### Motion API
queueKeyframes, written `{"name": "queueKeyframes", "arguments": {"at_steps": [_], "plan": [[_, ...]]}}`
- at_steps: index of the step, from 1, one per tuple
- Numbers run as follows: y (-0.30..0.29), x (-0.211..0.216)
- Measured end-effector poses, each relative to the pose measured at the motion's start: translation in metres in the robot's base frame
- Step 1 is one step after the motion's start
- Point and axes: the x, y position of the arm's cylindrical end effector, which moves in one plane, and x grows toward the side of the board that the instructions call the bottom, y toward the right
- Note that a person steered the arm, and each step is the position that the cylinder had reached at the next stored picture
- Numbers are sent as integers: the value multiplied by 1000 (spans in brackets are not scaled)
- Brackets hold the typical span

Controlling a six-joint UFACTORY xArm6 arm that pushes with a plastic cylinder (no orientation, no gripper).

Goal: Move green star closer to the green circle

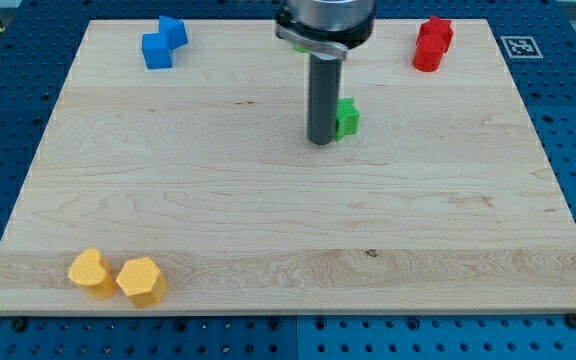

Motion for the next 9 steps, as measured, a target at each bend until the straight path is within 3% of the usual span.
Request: {"name": "queueKeyframes", "arguments": {"at_steps": [2,9], "plan": [[45,4],[24,-77]]}}
